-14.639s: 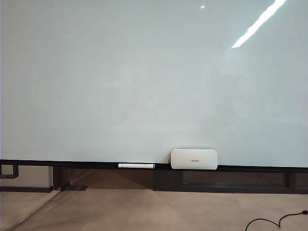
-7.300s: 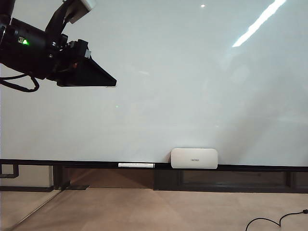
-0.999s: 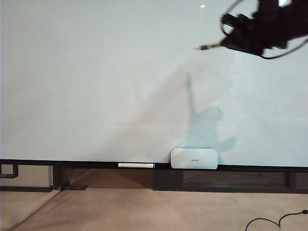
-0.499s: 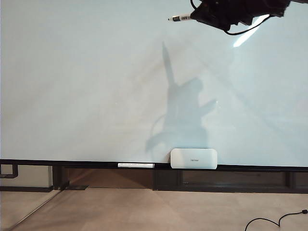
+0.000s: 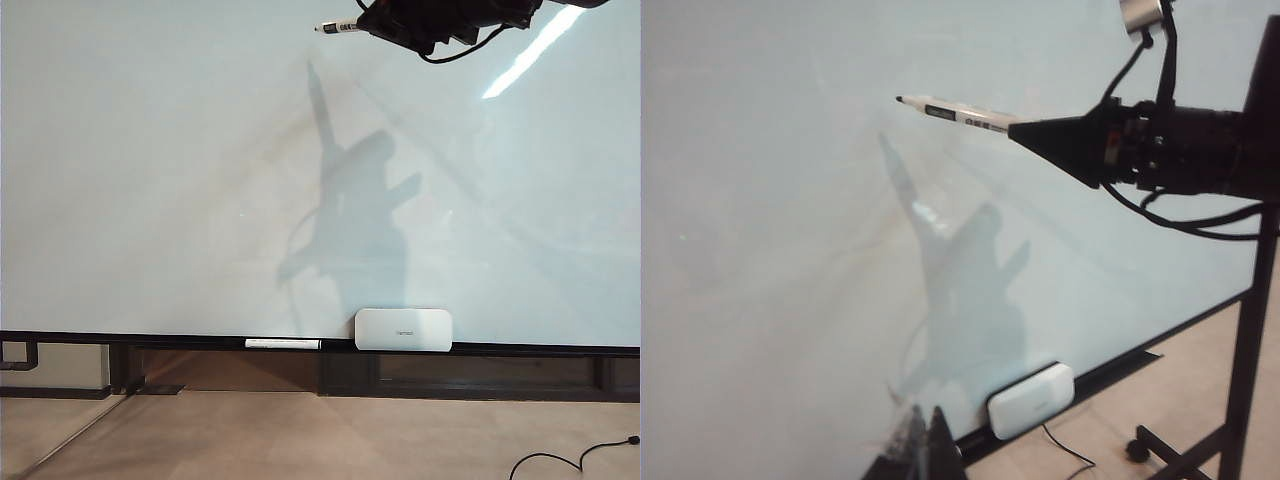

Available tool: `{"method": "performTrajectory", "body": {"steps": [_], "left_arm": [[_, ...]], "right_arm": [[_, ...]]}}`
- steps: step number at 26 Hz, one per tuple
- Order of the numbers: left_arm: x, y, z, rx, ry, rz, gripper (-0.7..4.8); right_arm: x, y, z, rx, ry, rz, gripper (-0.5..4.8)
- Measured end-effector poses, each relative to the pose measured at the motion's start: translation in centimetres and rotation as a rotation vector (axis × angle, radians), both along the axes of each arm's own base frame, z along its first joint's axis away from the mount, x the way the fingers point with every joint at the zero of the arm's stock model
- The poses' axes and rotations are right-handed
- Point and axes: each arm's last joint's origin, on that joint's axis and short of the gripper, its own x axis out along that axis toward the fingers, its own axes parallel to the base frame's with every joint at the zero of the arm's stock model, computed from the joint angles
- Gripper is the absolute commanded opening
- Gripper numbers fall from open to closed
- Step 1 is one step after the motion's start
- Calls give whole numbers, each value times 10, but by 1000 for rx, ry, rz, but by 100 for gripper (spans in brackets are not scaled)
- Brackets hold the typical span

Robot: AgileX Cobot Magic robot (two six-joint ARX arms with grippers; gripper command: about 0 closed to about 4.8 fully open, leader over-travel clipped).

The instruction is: Reach to the right to find the marker pen, pick it up, and write the number 13 on the whiteboard.

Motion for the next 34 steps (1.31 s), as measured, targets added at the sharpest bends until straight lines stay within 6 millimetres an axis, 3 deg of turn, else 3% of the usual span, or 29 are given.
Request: {"method": "performTrajectory", "body": {"steps": [4,8,16,34], "left_arm": [[-5,2,20,15,-79,8,-6],[-2,1,19,45,-73,12,-6],[-2,0,14,64,-22,-19,-6],[-2,-1,15,56,-33,-50,-6]], "right_arm": [[0,1,0,-10,-9,-28,-6],[0,0,2,0,-12,-55,-6],[8,4,24,30,-73,-57,-6],[15,6,17,12,-70,-83,-6]]}}
